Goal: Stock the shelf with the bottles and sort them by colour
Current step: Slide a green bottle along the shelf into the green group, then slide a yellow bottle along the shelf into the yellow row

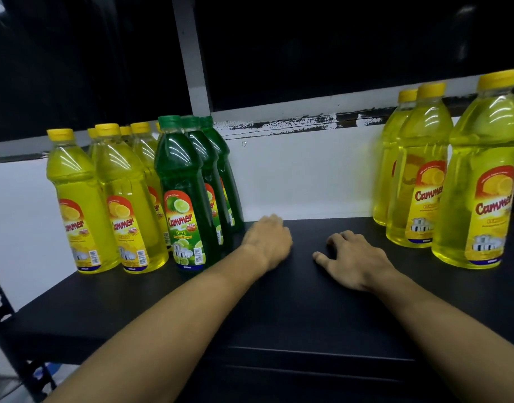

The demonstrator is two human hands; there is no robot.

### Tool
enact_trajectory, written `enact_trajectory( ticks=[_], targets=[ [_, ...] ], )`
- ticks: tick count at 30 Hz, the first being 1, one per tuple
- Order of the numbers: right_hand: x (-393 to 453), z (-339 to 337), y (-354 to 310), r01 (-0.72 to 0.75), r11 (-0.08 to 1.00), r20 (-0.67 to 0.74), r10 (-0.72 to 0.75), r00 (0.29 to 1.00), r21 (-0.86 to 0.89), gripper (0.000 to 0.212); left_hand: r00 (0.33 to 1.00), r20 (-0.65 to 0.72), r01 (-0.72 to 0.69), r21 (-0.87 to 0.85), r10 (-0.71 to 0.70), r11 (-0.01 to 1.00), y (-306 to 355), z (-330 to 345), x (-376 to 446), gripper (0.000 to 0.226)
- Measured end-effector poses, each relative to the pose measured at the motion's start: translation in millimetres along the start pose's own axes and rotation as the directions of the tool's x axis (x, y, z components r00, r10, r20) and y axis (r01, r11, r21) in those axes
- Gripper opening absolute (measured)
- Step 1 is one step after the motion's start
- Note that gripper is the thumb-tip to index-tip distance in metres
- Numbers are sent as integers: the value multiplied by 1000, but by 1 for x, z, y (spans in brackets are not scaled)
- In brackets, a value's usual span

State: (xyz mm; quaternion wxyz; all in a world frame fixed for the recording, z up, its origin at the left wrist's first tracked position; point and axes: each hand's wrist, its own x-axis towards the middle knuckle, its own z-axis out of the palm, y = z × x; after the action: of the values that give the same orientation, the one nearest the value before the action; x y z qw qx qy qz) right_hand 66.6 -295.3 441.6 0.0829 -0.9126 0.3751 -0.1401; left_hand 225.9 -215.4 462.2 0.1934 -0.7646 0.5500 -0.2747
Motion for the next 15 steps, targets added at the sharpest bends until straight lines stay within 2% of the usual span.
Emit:
enact_trajectory(
  ticks=[3, 7, 10, 13, 15],
  targets=[
    [-1, -1, -1, 3, 1000, -5, -3, 1000, 9, 58, 1000, 28, 19, -259, -13, 966, 14, -22, -34, 40],
    [-5, -4, 1, 31, 999, -47, -29, 998, 41, 49, 994, 102, 82, -445, -40, 892, 13, -35, -73, 40],
    [-11, -9, 1, 66, 998, -69, -64, 996, 18, 41, 982, 170, 165, -589, -78, 791, 6, -32, -94, 43],
    [-18, -12, 1, 91, 996, -45, -92, 995, -12, 39, 964, 233, 257, -694, -128, 672, 5, -29, -105, 47],
    [-23, -14, 2, 109, 994, -18, -109, 994, -30, 40, 955, 256, 293, -721, -152, 628, 10, -29, -108, 49]
  ],
)
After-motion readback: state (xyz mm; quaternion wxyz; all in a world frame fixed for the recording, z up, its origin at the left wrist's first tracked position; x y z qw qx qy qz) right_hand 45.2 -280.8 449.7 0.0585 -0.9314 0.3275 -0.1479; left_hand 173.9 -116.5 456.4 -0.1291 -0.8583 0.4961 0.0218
